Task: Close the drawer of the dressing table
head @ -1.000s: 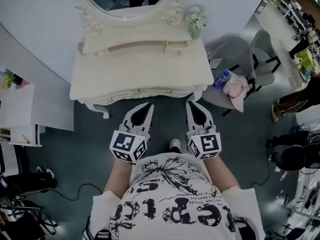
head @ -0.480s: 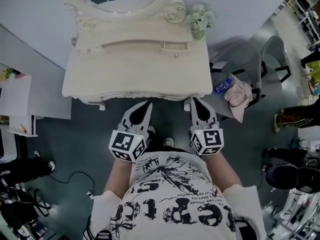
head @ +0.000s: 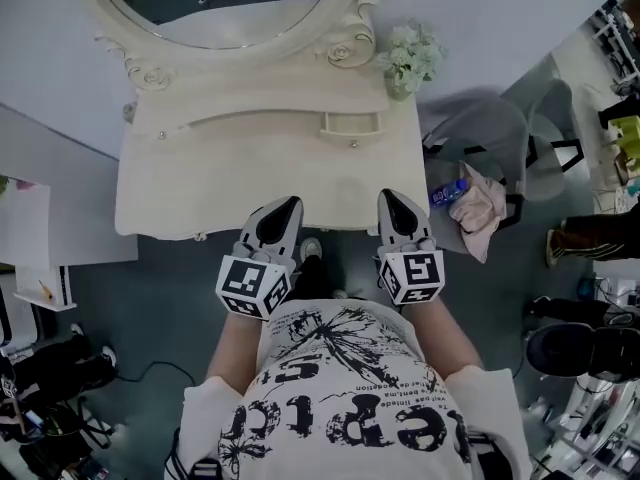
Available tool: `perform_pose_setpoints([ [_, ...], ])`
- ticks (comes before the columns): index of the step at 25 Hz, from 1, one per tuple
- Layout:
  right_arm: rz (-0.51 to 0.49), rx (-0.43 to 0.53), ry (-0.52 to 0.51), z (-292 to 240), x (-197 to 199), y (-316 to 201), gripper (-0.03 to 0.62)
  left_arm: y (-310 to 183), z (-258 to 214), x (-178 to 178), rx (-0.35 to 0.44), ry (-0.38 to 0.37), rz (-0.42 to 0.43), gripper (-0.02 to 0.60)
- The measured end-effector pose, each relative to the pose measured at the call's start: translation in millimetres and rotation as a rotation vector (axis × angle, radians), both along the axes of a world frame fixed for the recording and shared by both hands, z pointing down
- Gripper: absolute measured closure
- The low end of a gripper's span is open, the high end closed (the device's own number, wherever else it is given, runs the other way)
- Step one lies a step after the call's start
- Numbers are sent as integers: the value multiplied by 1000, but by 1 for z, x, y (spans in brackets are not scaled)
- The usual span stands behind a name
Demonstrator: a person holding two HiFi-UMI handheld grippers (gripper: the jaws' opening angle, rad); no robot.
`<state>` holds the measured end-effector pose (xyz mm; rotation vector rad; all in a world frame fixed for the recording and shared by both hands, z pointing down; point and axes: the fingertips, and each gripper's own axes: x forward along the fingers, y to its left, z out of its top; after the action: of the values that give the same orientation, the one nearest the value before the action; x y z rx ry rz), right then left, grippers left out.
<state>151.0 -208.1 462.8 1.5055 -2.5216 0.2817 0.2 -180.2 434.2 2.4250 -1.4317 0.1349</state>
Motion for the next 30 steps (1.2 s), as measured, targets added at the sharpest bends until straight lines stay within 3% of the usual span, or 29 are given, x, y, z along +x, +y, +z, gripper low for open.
perform_pose_setpoints([
  [9, 66, -40, -5, 14, -20, -95, 577, -109, -7, -30, 27, -21, 58, 561],
  [13, 49, -109, -6, 35, -29, -113, 576, -128, 0, -36, 9, -16, 54, 561],
  [18, 8, -123, 29, 56, -37, -129, 576, -137, 15, -38, -28, -5, 34, 561],
  [24, -93, -306, 76, 127, -43, -137, 567, -144, 40, -39, -72, 13, -19, 561],
  [26, -129, -362, 109, 155, -44, -138, 467, -146, 52, -38, -89, 3, -30, 561],
  [30, -104, -430, 129, 190, -37, -142, 461, -143, 71, -36, -115, -30, -42, 561],
])
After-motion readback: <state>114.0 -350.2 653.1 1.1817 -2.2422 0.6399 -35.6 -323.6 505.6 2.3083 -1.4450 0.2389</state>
